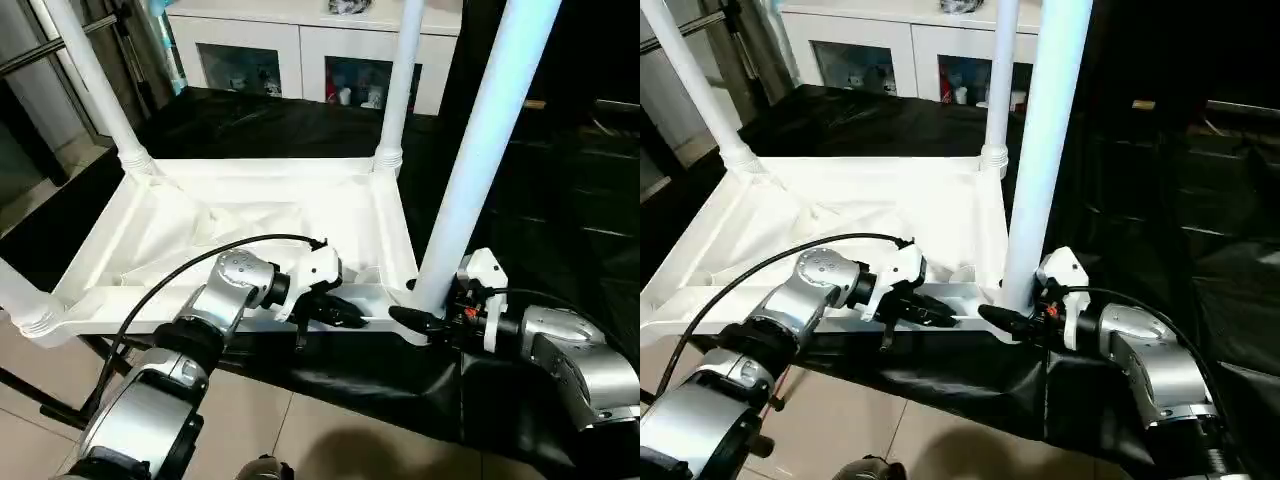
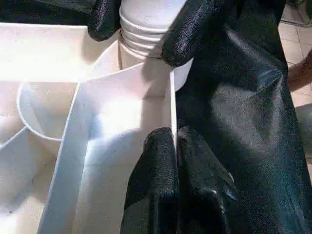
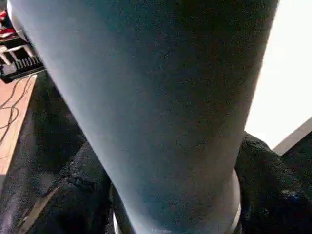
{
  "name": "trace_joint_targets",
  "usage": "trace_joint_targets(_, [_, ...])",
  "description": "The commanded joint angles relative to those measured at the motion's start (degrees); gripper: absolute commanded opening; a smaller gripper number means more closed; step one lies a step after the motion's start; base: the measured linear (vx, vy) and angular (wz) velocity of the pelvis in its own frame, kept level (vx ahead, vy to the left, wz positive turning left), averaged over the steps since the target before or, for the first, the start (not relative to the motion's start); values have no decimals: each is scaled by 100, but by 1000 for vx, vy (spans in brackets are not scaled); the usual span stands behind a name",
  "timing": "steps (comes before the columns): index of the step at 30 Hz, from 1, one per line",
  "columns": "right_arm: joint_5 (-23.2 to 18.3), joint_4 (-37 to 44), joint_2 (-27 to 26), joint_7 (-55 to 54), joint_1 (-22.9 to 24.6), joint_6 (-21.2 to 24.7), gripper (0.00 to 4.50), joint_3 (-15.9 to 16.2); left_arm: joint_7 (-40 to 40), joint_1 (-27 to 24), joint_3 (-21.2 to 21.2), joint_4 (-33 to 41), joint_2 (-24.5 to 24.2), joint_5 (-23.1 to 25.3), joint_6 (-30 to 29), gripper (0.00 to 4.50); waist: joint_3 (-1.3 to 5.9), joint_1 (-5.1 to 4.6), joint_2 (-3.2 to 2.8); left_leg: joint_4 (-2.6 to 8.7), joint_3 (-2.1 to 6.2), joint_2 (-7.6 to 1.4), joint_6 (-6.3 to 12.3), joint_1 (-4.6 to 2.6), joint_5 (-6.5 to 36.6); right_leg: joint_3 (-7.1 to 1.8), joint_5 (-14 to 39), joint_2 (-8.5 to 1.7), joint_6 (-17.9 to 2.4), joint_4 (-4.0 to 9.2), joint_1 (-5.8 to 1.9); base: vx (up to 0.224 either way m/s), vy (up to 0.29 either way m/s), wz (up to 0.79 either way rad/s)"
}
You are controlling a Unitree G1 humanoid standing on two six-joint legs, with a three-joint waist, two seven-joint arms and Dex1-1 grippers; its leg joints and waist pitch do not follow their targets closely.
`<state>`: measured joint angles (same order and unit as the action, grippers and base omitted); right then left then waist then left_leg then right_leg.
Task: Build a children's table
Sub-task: Rotate leg to tighten
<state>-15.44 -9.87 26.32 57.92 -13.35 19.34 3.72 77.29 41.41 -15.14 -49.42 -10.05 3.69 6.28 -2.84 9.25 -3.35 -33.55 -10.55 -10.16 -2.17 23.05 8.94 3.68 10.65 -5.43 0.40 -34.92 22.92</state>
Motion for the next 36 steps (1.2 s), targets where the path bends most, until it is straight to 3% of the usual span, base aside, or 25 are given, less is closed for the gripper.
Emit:
trace_joint_targets(1, [-95,234,-172,104,68,89,281,273,11,67,-81,244,172,-120,67,0,377,-11,123,406,124,-346,353,-142,1493,-234,1409,-408,-1248,468,-222,0,0,0])
trace_joint_targets(4, [274,38,-415,-521,43,7,281,364,-503,190,-35,24,312,21,-27,0,368,-29,124,417,126,-342,273,-151,1551,-238,1490,-401,-1228,474,-192,0,0,0])
trace_joint_targets(5, [523,-242,-636,-1094,-65,-26,281,336,-885,285,10,-132,422,88,-85,0,358,-50,147,425,128,-318,191,-159,1663,-235,1775,-416,-1142,507,-197,0,0,0])
trace_joint_targets(6, [575,-311,-691,-1232,-94,-32,280,323,-972,307,21,-167,448,102,-103,0,347,-72,129,430,129,-314,143,-173,1735,-240,1902,-421,-1132,524,-173,0,0,0])
trace_joint_targets(8, [736,-1075,-1329,-2676,-460,-78,279,-95,-1756,529,90,-464,761,203,-328,0,329,-166,111,469,176,-300,-98,-205,2083,-220,2472,-435,-1002,572,-159,0,0,0])
trace_joint_targets(10, [733,-1262,-1506,-3059,-563,-81,279,-232,-1998,604,109,-559,867,232,-380,0,325,-203,104,477,187,-299,-179,-215,2202,-219,2577,-430,-947,587,-147,0,0,0])
trace_joint_targets(12, [714,-1388,-1679,-3398,-654,-59,279,-374,-2255,688,140,-644,982,241,-459,0,337,-222,120,497,196,-303,-159,-204,2204,-224,2391,-423,-895,598,-181,0,0,0])
trace_joint_targets(13, [703,-1478,-1807,-3638,-726,-23,279,-478,-2459,759,171,-714,1072,241,-523,0,342,-268,104,495,173,-296,-117,-195,2130,-236,1967,-394,-989,571,-168,0,0,0])
trace_joint_targets(15, [743,-1714,-2046,-4050,-924,-72,279,-566,-2749,903,212,-832,1280,226,-594,0,360,-298,104,476,161,-271,-99,-191,2063,-230,1756,-395,-1077,559,-182,0,0,0])
trace_joint_targets(19, [759,-1807,-2205,-3905,-1037,-268,279,-497,-2700,977,207,-926,1395,261,-462,0,383,-272,100,437,139,-260,134,-139,1638,-228,1385,-400,-1080,538,-239,0,0,0])
trace_joint_targets(21, [599,-1754,-2227,-3734,-1042,-254,335,-556,-2641,968,183,-942,1379,281,-396,0,386,-269,91,434,141,-267,198,-139,1583,-223,1298,-395,-1109,526,-246,0,0,0])
trace_joint_targets(26, [560,-1588,-2049,-3411,-1002,-312,384,-475,-2234,859,75,-878,1225,259,-230,0,389,-267,95,441,143,-286,232,-147,1624,-218,1231,-391,-1182,510,-251,0,0,0])
trace_joint_targets(31, [452,-1142,-1525,-2409,-765,-377,384,-261,-1607,686,46,-664,982,173,-96,0,403,-237,105,405,129,-291,389,-130,1401,-212,751,-389,-1315,461,-287,0,0,0])
trace_joint_targets(36, [327,-677,-952,-1415,-468,-498,384,-117,-743,513,6,-381,736,-5,-70,0,392,-157,88,384,108,-319,498,-136,1383,-215,851,-393,-1390,462,-272,0,0,0])
